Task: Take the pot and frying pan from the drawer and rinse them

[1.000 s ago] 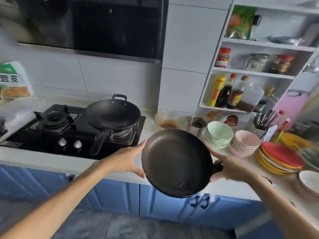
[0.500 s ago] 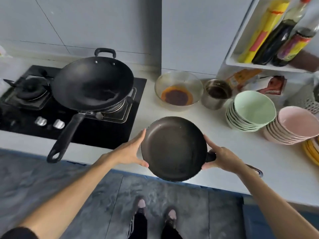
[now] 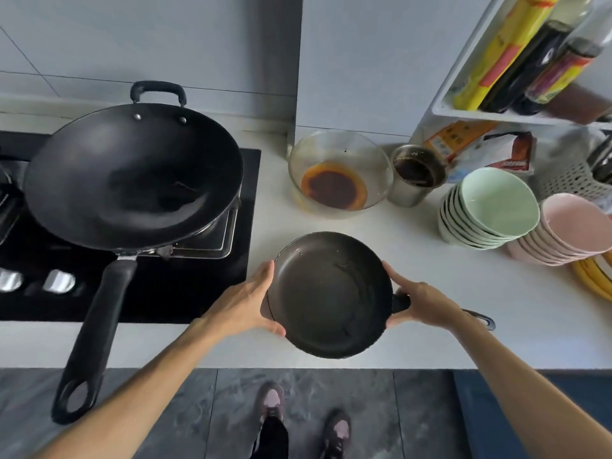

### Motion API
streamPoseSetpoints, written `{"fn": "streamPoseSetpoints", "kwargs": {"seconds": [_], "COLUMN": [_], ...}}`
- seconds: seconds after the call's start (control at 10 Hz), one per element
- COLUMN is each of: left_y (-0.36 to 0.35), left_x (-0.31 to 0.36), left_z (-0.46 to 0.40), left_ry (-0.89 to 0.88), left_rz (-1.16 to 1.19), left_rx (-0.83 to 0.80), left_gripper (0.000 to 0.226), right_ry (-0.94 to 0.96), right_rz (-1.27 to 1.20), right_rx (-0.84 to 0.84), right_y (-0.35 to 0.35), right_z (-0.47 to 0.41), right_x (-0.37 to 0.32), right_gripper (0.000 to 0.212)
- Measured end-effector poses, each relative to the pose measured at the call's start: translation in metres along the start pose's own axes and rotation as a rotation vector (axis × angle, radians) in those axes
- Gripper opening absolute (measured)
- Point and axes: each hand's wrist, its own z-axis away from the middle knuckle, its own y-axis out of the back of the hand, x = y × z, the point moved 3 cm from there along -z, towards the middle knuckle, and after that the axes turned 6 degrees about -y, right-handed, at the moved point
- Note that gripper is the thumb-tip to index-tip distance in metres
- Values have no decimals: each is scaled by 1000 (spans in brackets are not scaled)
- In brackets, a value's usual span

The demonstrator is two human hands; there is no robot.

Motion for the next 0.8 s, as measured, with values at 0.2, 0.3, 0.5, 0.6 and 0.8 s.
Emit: {"fn": "streamPoseSetpoints", "kwargs": {"seconds": [0.2, 0.3, 0.5, 0.6, 0.8], "left_y": [3, 6, 40, 82, 123], "left_x": [-11, -6, 68, 145, 275], "left_z": [-2, 7, 63, 129, 291], "left_ry": [-7, 49, 44, -16, -120], "left_rz": [7, -23, -76, -28, -353], "left_rx": [-24, -54, -26, 194, 684], "left_gripper": [138, 126, 73, 68, 41], "right_ry": [-66, -84, -18, 89, 285], "right_rz": [173, 306, 321, 254, 305], "right_rx": [63, 162, 491, 708, 1144], "right_y": [-7, -7, -9, 5, 22], "right_z": [-1, 17, 122, 209, 408], "right_x": [-13, -28, -85, -118, -162], "right_gripper": [115, 106, 51, 50, 43]}}
